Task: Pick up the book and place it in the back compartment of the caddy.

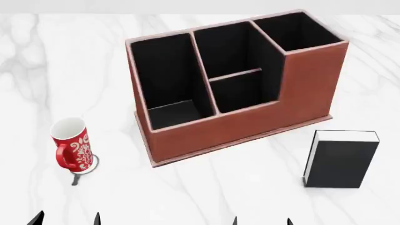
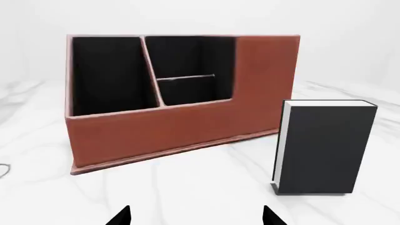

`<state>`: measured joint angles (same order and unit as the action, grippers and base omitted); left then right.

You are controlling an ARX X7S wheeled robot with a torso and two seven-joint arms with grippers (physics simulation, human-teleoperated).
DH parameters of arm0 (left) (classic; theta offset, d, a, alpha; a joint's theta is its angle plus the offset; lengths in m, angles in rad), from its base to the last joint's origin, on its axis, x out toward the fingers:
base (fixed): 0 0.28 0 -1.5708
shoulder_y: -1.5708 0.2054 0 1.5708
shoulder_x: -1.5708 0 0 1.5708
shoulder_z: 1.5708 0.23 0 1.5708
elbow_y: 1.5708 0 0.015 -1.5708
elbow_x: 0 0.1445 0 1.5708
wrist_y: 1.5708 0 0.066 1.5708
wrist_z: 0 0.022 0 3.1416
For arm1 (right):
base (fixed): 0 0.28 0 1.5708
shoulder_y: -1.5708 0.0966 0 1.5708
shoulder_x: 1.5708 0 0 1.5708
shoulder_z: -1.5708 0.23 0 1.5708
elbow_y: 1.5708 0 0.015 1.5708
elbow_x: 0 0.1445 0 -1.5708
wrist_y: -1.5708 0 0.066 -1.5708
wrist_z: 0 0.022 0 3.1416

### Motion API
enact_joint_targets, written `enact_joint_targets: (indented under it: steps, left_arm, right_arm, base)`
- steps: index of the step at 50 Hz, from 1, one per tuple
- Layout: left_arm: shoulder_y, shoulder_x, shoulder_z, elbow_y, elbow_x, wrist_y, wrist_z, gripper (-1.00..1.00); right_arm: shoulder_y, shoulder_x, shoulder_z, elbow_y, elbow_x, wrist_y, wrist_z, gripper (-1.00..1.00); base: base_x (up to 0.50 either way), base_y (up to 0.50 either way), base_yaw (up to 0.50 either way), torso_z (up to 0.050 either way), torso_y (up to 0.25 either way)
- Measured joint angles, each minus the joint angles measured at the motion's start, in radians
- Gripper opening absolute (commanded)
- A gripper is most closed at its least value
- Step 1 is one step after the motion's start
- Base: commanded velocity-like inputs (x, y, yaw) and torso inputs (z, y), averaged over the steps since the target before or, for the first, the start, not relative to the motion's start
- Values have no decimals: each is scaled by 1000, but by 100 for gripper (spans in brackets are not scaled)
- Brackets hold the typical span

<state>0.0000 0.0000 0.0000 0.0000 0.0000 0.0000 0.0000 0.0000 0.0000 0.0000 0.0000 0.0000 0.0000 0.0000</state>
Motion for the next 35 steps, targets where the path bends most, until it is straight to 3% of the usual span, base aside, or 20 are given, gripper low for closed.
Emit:
enact_joint_targets:
  steps: [35]
  left_arm:
    - [5, -63, 77, 5, -55, 28, -88, 100]
  right_arm:
    - [-14, 65, -66, -30, 93, -17, 66, 100]
  base:
    - [0, 0, 0, 0, 0]
